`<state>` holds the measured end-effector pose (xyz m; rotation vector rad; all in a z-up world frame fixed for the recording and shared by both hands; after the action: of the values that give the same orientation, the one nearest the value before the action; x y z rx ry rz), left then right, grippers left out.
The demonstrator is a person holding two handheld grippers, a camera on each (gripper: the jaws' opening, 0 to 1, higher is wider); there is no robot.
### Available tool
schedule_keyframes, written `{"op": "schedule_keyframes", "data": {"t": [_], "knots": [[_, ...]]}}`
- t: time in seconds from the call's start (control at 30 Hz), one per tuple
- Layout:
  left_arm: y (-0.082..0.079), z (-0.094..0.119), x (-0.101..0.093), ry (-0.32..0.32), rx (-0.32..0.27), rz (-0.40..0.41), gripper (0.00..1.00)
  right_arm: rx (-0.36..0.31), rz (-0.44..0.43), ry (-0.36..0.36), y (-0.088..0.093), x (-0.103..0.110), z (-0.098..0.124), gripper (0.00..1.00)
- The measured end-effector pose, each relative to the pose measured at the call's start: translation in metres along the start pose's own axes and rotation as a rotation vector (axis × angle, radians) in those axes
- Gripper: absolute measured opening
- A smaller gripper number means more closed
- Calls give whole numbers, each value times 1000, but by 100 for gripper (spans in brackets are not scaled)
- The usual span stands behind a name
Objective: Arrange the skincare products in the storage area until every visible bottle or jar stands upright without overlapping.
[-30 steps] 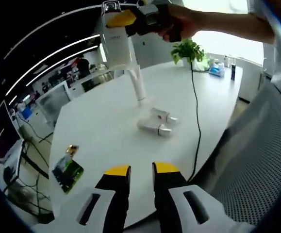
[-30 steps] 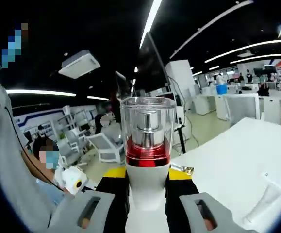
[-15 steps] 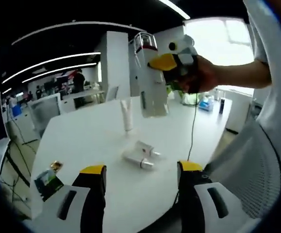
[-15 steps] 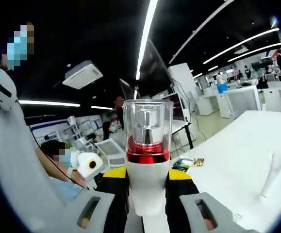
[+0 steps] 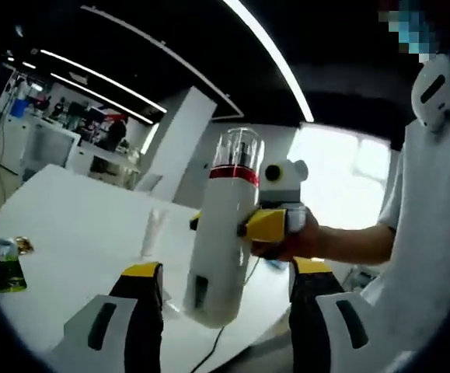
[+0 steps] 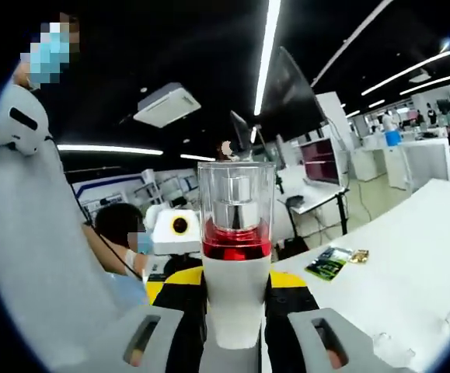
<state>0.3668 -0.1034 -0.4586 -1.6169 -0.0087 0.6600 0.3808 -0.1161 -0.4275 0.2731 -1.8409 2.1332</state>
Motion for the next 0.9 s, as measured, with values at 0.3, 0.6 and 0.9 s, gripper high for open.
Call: {"op": "schedule_keyframes", "data": {"t": [0.3,0.6,0.9], "knots": [[2,6,-12,123,-24,74,33,8,-42,-98,5,19,-16,22],[10,9,-15,176,29,122,29,-24,-103,-113,14,25,-26,22],[25,8,1,39,123,61,28,4,-112,33,28,10,-31,24]]}}
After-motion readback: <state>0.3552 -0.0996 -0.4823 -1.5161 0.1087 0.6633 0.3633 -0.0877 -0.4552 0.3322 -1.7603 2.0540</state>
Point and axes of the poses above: the point that each gripper's makers call its tool centre point, and the gripper's own axes: z roughly backward along the fingers, x roughly to its left, y roughly out of its underside, the point moved 2 cm from there along z, roughly backward along the fingers, and after that the axes turned 2 degrees about x, right-handed, at the moved point
